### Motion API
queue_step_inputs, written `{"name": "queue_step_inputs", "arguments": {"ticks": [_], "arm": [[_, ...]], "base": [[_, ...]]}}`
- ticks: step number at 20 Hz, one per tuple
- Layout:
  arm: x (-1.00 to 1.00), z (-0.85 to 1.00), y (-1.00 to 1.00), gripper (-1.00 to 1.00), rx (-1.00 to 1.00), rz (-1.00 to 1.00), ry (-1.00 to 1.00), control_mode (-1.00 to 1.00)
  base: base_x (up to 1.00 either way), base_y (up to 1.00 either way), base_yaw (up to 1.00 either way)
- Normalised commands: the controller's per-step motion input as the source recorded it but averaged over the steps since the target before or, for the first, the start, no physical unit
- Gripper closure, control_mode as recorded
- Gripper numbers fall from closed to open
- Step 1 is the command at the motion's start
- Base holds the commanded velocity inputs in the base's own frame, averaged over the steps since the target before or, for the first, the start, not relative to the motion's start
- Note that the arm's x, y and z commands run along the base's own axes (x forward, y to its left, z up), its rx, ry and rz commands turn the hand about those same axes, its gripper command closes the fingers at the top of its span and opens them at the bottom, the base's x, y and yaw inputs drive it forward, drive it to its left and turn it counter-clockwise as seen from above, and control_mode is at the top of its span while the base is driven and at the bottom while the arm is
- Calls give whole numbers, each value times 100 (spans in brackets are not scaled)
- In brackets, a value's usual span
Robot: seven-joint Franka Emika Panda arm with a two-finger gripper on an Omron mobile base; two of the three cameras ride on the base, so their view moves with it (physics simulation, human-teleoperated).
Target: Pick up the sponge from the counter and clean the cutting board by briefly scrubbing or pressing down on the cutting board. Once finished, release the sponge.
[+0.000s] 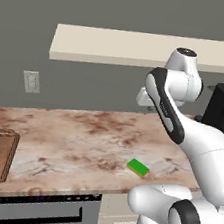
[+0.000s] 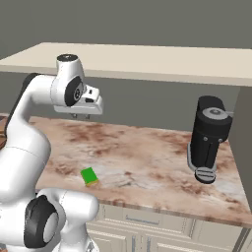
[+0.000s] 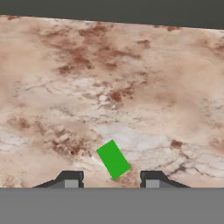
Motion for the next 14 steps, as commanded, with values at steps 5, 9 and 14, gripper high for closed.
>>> {"name": "queue_step_inputs", "arguments": {"ticks": [5,9,14], "arm": [[-18,-12,0,-100,-2,0,-6,-100],[-13,-76,0,-100,-1,1,8,-100],[0,-92,0,-100,0,5,30,-100]], "base": [[0,0,0],[0,0,0],[0,0,0]]}}
